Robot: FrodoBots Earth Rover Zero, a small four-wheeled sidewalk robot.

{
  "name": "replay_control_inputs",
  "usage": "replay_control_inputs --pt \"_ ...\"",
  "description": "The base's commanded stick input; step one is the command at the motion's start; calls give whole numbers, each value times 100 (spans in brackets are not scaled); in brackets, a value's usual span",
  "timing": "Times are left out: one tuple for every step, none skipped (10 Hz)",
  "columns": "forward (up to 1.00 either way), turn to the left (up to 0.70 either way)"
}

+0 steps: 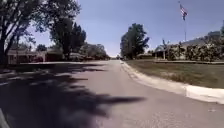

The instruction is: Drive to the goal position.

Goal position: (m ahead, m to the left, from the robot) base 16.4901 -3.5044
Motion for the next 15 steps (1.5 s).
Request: replay_control_inputs --pt "70 0" --pt "70 0" --pt "70 0" --pt "70 0" --pt "70 0" --pt "70 0" --pt "70 0" --pt "70 0" --pt "70 0" --pt "70 0" --pt "70 -32" --pt "70 -2" --pt "70 0" --pt "70 0" --pt "70 0"
